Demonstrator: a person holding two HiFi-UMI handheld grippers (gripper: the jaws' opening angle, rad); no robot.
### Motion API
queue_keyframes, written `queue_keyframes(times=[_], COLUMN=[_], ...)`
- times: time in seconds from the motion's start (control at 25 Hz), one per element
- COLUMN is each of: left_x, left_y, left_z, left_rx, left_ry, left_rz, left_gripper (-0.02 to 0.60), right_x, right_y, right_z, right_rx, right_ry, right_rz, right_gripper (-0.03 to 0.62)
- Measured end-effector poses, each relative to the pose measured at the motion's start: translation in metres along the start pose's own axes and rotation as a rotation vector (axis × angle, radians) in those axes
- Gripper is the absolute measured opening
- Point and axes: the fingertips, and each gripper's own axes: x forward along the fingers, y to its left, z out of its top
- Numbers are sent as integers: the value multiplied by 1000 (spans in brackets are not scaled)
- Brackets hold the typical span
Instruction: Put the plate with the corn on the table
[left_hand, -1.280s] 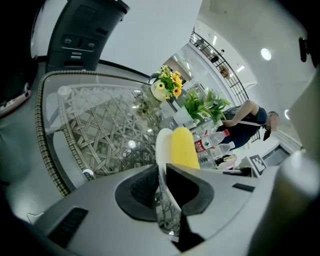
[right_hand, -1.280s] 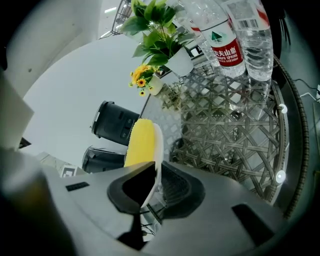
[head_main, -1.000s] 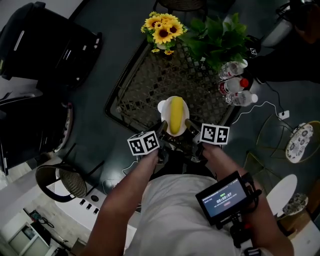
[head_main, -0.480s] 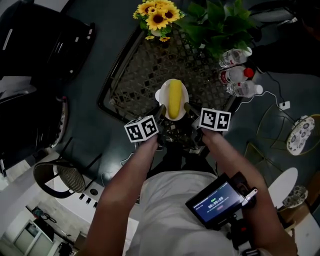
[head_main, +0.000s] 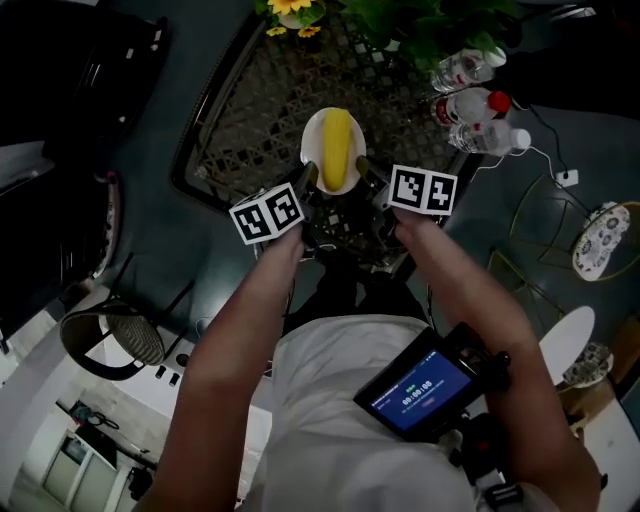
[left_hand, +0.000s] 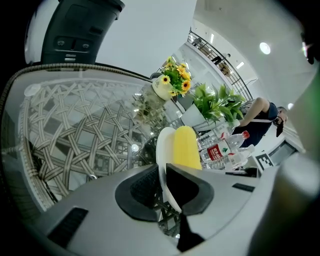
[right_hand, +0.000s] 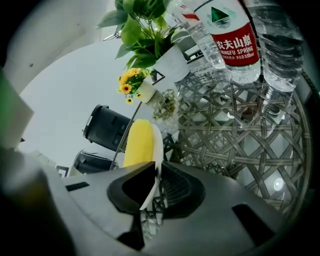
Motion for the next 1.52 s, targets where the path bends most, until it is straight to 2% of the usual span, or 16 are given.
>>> queue_keyframes(times=[0.2, 0.68, 1.08, 1.32, 1.52], left_x=[5, 27, 29, 30, 31], left_y=[3, 7, 12, 14, 14], left_z=[3, 31, 30, 30, 29], left_rx=[-15, 14, 19, -12, 2], left_ry=[-21, -43, 36, 73, 93], left_rz=[11, 45, 134, 186, 203], left_gripper=[51, 51, 52, 52, 52], right_x=[7, 27, 33, 35, 38], right_y=[-2, -5, -1, -3, -4], right_z=[7, 36, 42, 40, 37], right_rx=[-19, -43, -84, -83, -132], right_ry=[-7, -43, -22, 0, 34], right_rz=[-8, -41, -89, -117, -155], right_gripper=[41, 41, 41, 41, 41])
